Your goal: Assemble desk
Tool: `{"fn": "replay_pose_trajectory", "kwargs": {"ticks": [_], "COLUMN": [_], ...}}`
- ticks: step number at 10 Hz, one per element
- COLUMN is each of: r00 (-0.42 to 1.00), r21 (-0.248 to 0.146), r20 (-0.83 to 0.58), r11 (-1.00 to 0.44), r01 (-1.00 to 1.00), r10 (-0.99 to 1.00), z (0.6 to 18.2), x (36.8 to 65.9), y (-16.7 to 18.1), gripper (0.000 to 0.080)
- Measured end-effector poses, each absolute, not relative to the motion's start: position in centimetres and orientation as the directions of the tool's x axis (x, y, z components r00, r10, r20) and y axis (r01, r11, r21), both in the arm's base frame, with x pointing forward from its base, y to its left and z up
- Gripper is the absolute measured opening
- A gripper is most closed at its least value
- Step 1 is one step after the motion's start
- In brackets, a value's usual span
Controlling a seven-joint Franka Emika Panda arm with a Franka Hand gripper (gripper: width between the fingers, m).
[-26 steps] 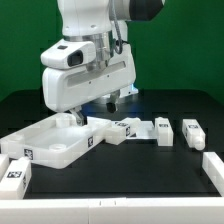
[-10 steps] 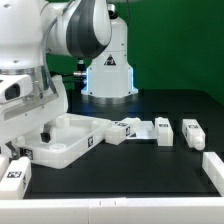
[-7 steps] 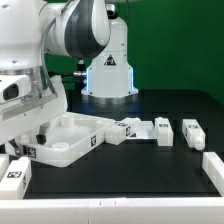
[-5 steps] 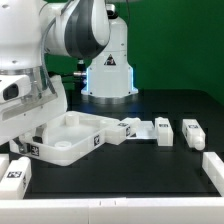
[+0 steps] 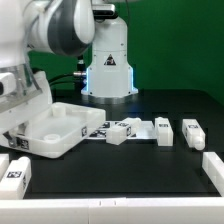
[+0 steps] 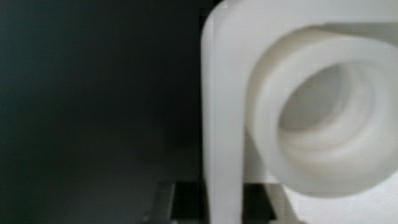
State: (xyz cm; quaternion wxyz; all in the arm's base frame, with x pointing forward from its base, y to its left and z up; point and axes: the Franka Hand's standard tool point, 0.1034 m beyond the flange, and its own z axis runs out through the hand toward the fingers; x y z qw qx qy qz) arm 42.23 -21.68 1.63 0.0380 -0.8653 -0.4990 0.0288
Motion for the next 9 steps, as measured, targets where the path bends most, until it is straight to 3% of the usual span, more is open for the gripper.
{"fn": "replay_pose_trajectory", "kwargs": {"ticks": [1, 4, 7, 9], "r00": [0.502, 0.653, 0.884, 0.864], "r21": [-0.122, -0.048, 0.015, 0.011], "r20": [-0.014, -0.044, -0.061, -0.079], "r11": [-0.500, -0.654, -0.885, -0.866], "r01": [0.858, 0.755, 0.466, 0.500], "r10": [0.865, 0.756, 0.464, 0.497], "z": [2.8, 6.9, 7.3, 6.5], "x": [42.3, 44.3, 50.8, 53.1], "y": [-22.2, -19.7, -13.1, -13.1], "gripper": [0.0053, 0.0054, 0.0054, 0.0054]}}
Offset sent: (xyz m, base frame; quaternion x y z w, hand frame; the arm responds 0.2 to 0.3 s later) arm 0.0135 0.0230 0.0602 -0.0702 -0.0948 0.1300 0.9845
